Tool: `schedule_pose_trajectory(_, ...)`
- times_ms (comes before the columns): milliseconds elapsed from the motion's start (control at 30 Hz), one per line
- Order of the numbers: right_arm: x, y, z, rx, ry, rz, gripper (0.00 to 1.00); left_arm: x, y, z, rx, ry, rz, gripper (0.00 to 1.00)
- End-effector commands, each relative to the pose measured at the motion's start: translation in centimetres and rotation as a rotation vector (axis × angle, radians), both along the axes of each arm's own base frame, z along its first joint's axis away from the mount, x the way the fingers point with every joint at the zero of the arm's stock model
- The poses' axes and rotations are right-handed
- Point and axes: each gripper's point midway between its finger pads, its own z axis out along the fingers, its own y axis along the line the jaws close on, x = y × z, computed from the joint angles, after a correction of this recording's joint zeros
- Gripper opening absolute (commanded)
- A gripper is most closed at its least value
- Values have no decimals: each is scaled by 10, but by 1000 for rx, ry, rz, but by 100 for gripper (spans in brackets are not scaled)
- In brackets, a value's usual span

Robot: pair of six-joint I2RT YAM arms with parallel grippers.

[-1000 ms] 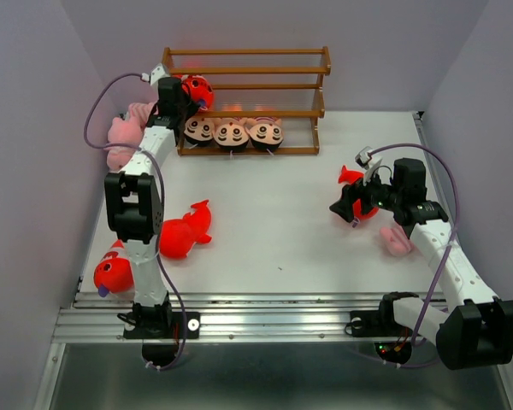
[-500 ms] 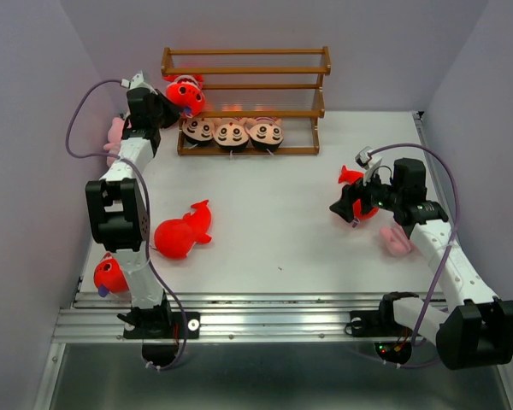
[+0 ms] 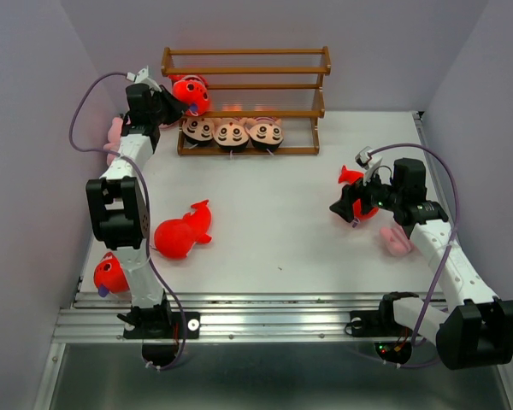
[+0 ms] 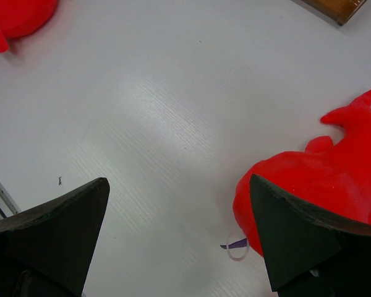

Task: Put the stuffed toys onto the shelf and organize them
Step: Grab a stuffed toy with the right arm

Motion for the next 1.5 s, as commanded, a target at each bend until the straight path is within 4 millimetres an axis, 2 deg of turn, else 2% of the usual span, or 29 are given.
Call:
schedule_pose_trajectory(0,7,-1,6,-4,-54,6,100,0,-9,26,12,-79,-58,0)
schedule_pose_trajectory(300,7,-1,4,-7,-50,4,100,-4,-7,17,10,-58,-47,0)
schedule_pose_trajectory(367,8,-1,5,-7,-50,4,100,-3,-4,17,10,-53,-36,3)
schedule_pose_trajectory(533,8,-1,5,-7,-52,4,100,-6,5,18,10,-44,-2,22)
schedule_pose_trajectory(600,7,-1,4,-7,-50,4,100,-8,8,21,14,-55,5,34)
schedule_pose_trajectory(667,7,-1,5,-7,-52,4,100,-11,9,22,19,-60,7,40)
schedule_pose_trajectory(767,7,-1,5,-7,-52,4,100,-15,13,28,25,-79,14,56)
schedule_pose_trajectory(933,8,-2,4,-9,-51,1,100,-23,18,38,20,-105,22,64)
schedule_pose_trajectory(967,8,-2,4,-10,-52,2,100,-25,20,41,20,-116,20,72)
schedule_pose_trajectory(1067,8,-2,4,-11,-50,1,100,-31,23,49,9,-141,18,76)
schedule_pose_trajectory(1100,8,-2,4,-12,-51,0,100,-33,23,51,5,-146,17,84)
schedule_pose_trajectory(1467,9,-3,3,-17,-52,-2,100,-58,38,68,24,-181,23,86)
